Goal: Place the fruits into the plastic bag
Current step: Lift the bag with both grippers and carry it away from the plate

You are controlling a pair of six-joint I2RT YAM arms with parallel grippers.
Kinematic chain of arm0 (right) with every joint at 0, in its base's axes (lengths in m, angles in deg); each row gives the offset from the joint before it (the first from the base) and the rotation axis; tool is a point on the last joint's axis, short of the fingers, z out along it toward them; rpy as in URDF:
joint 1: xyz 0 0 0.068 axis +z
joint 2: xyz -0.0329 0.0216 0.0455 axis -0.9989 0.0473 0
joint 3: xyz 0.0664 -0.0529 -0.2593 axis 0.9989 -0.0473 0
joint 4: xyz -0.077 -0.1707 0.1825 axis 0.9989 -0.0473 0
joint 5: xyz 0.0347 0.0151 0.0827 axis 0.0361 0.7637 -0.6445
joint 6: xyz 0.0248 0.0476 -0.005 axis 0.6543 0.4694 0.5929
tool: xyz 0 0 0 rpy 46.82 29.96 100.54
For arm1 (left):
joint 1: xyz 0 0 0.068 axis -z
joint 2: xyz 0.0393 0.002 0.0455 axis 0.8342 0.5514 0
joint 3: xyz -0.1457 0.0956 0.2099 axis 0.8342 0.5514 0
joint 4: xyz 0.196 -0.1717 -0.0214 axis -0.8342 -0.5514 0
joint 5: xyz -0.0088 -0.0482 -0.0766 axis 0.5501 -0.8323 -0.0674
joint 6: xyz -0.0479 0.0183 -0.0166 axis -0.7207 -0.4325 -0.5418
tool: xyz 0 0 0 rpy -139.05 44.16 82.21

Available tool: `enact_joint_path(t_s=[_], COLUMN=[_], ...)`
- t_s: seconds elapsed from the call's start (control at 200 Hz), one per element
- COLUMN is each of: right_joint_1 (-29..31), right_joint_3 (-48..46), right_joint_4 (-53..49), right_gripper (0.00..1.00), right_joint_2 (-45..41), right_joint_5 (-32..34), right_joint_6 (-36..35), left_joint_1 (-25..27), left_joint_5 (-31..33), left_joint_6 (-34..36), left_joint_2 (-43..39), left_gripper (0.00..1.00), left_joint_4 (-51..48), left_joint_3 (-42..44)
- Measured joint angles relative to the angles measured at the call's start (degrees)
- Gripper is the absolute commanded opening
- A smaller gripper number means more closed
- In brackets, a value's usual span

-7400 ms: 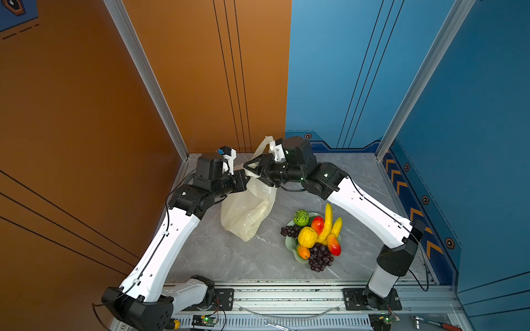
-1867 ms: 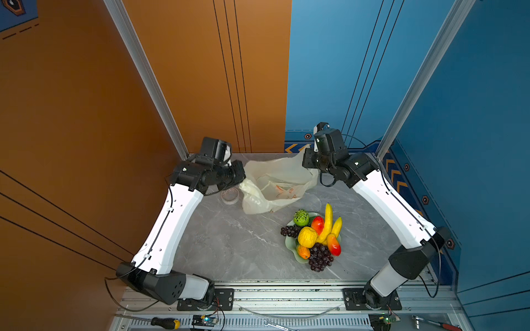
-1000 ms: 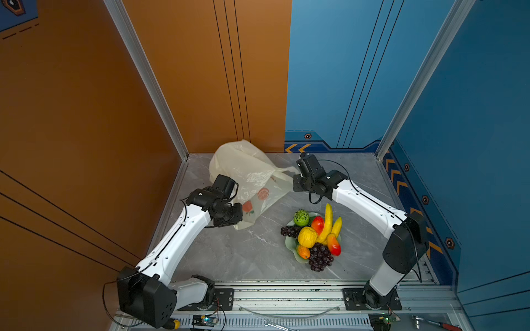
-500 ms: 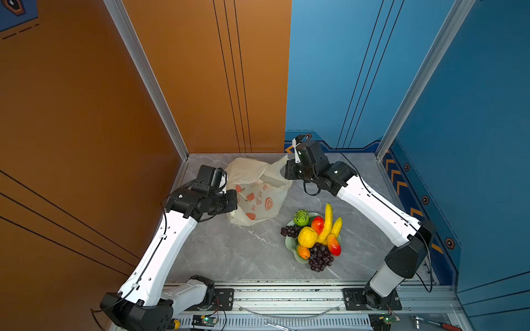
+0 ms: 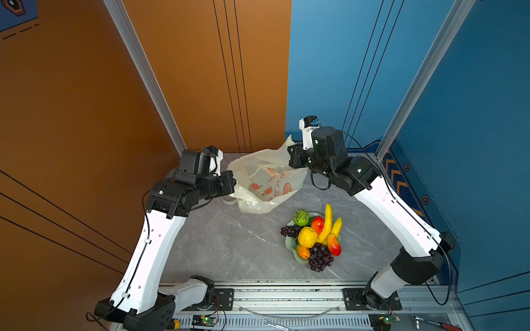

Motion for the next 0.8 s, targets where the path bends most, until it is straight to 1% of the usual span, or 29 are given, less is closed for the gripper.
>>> enact_joint_path(t_s=[0.155,0.32,0.461,0.551,0.661,0.726,0.801], right_joint_1=[0.74,1.22,1.09,0.35,-1.79,-3.48,-5.16], right_joint_3=[-0.17,-1.51,-0.76,1.55,5.9,10.38,18.43], right_joint_4=[-3.54,-5.46,-5.53,-5.64,-5.6,-5.7,-6.1], right_gripper=[0.0,0.0,0.0,0.0,0.0,0.0,0.0], right_joint_2=[-0.55,-3.85,-4.52,-2.16,3.67,8.81,16.46], right_joint_5=[0.02,0.63,1.53,1.51,1.18,0.68,-0.24], right_joint_6=[0.04,0.72,1.4,1.68,3.02,3.52,3.52], left_joint_1=[1.33,5.7,6.4,5.51,1.81,-0.55,-2.8], left_joint_5=[-0.92,-0.9,-0.94,-1.51,-2.99,-3.91,-4.81], left_joint_6=[-2.67,-5.97,-7.56,-7.54,-6.93,-6.05,-4.92], left_joint_2=[-2.32,-4.68,-3.82,-0.76,5.92,11.32,18.36], left_gripper=[0.0,0.0,0.0,0.0,0.0,0.0,0.0], left_joint_4=[-1.81,-3.52,-4.44,-4.68,-4.96,-5.31,-5.49], left_joint_3=[1.73,2.6,2.95,2.29,-0.52,-4.02,-10.19])
